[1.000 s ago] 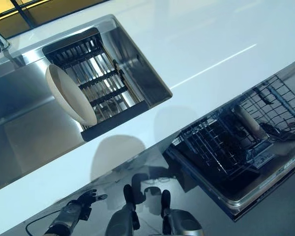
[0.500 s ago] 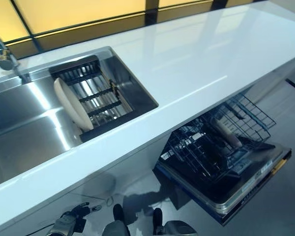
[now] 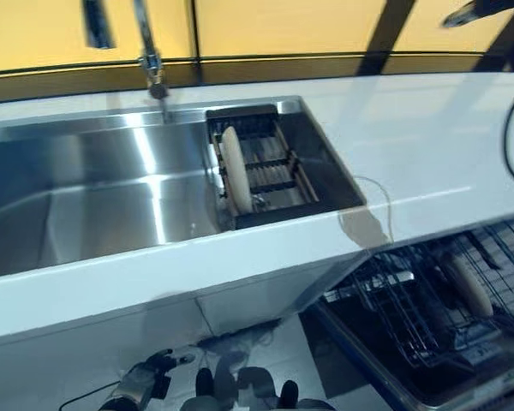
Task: Take plates into dishwasher
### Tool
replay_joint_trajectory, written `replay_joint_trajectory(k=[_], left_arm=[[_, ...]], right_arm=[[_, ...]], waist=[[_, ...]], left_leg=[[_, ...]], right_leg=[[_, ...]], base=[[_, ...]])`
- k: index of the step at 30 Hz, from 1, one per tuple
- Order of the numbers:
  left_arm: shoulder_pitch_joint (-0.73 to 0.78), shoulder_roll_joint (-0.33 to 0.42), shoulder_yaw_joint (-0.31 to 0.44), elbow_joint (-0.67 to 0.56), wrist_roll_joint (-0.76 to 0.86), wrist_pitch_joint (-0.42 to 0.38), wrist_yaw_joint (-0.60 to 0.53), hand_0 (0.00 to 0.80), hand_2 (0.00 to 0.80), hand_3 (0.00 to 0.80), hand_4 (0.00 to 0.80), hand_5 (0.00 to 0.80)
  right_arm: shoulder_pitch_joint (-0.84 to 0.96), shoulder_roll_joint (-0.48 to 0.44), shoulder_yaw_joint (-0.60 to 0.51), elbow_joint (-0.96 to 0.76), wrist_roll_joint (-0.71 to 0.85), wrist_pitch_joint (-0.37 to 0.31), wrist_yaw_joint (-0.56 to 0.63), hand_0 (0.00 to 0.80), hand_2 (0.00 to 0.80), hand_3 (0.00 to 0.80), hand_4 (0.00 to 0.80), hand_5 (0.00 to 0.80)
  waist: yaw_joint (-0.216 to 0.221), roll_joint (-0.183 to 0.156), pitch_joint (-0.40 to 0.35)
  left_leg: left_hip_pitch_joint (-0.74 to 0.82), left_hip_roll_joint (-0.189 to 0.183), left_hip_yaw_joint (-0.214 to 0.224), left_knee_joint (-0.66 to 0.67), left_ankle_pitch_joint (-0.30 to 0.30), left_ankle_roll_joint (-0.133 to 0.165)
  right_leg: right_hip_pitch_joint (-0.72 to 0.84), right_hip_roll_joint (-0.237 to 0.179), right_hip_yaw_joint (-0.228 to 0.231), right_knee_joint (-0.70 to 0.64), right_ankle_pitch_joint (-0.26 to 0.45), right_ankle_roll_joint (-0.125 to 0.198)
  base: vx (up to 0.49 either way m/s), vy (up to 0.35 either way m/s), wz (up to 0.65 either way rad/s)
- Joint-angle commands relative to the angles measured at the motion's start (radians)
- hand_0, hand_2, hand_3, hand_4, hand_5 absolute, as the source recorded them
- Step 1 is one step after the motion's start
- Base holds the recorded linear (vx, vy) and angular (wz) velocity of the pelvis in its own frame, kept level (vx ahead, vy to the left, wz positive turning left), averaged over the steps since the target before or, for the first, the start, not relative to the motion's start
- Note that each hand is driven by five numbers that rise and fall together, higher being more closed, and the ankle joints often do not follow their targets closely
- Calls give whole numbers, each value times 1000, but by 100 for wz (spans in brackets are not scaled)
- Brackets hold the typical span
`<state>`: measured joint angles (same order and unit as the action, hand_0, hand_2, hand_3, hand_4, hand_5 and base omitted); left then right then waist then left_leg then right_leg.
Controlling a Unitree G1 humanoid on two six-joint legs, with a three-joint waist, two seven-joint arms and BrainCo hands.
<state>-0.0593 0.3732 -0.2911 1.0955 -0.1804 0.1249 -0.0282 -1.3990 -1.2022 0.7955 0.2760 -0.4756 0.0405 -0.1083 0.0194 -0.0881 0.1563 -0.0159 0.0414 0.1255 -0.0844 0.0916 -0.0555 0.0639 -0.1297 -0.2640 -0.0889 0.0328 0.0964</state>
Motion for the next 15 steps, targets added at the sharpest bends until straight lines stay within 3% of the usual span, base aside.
replay_joint_trajectory(k=[1, 8, 15], left_arm=[[-19, 6, -4, 9, -47, 1, 2, 0, 0, 0, 0, 0], [-6, 7, 14, 5, -74, -9, 6, 0, 0, 0, 0, 0], [2, 17, 27, 9, -78, -17, -3, 0, 0, 0, 0, 0]], right_arm=[[-79, -49, 36, -3, -149, -74, -61, 0, 0, 0, 0, 0], [-106, -27, 83, -14, -356, -150, -120, 0, 0, 0, 0, 0], [-55, -62, 83, -81, -465, -197, -90, 0, 0, 0, 0, 0]], waist=[[16, 0, 1], [44, -5, 29], [39, -6, 64]], left_leg=[[49, -33, -6, -3, -78, 8], [15, -44, -35, -3, -72, 17], [6, -56, -89, -3, -71, 37]], right_leg=[[-45, 63, 2, 9, 38, 16], [-64, 59, 4, 8, 42, 23], [-92, 62, 78, 25, 51, 29]], base=[[58, 86, 14], [-19, 61, 6], [-1, 35, 17]])
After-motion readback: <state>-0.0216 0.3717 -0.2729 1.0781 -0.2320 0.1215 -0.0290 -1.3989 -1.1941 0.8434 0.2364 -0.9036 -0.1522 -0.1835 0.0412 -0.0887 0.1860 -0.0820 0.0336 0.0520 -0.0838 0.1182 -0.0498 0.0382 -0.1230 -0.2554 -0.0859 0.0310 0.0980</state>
